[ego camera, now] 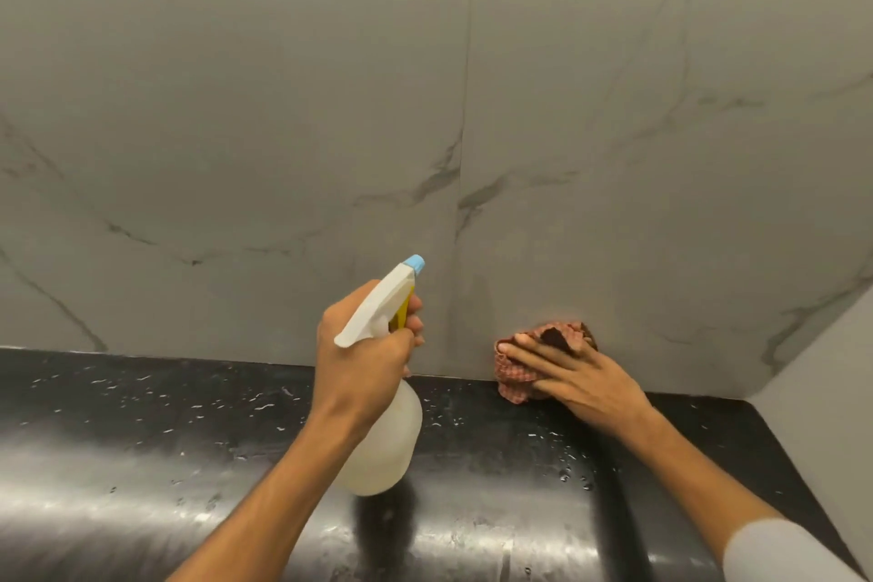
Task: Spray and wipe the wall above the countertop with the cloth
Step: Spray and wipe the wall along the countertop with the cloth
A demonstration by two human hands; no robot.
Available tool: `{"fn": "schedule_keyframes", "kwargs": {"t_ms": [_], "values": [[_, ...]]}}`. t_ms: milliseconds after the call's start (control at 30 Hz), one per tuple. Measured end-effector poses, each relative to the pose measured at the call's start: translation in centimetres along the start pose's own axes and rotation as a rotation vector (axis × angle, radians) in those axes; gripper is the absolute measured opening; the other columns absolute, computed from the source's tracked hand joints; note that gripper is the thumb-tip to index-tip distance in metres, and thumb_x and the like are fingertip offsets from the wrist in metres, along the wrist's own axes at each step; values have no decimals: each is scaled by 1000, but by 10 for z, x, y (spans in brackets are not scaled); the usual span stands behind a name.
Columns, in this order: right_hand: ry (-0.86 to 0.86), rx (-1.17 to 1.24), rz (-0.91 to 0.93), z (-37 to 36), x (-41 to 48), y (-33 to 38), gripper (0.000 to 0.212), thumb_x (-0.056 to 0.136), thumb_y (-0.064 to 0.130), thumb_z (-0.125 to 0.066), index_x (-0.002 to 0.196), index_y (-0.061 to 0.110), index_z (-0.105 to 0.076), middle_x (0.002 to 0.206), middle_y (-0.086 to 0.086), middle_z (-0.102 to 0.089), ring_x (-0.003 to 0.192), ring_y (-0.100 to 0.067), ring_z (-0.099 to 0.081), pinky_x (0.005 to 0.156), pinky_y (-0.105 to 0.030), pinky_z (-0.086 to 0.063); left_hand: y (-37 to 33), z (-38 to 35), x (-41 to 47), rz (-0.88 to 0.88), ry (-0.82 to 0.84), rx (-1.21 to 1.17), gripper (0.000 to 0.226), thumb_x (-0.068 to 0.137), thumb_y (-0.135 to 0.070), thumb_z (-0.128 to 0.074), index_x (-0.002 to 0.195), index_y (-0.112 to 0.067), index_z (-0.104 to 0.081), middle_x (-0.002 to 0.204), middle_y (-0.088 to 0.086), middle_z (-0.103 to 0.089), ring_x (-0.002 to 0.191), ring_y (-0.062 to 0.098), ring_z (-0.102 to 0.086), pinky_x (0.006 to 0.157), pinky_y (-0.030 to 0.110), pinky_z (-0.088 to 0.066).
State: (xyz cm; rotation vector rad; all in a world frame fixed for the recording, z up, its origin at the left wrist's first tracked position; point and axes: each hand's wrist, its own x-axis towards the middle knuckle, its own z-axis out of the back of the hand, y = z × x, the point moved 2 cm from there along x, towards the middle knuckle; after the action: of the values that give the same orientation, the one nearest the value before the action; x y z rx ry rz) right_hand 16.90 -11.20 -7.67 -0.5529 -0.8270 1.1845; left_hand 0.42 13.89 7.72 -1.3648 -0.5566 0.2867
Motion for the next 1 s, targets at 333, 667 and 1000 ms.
{"fn": "schedule_keyframes", "kwargs": {"t_ms": [333,667,1000], "values": [[-439,11,-543,140,125,-174,54,100,19,-53,150,34,-41,163,-7,-22,151,-26,-19,116,-62,-11,-57,44,33,-127,-237,-13,26,77,11,-58,80,-12,-71,79,8,-70,77,33,-69,71,46,-59],[-480,62,-522,197,192,-222,58,97,19,-46,151,36,-33,162,-8,-25,152,-28,-14,117,-59,2,-140,117,95,-211,-278,-112,30,62,15,-47,63,-10,-63,57,-5,-59,50,10,-56,48,23,-47],[-381,56,-590,205,198,-213,61,95,22,-40,153,38,-26,164,-8,-16,153,-29,-8,117,-59,6,-150,165,125,-218,-330,46,30,63,6,-50,61,-20,-64,66,-8,-65,58,1,-60,50,19,-44]]}}
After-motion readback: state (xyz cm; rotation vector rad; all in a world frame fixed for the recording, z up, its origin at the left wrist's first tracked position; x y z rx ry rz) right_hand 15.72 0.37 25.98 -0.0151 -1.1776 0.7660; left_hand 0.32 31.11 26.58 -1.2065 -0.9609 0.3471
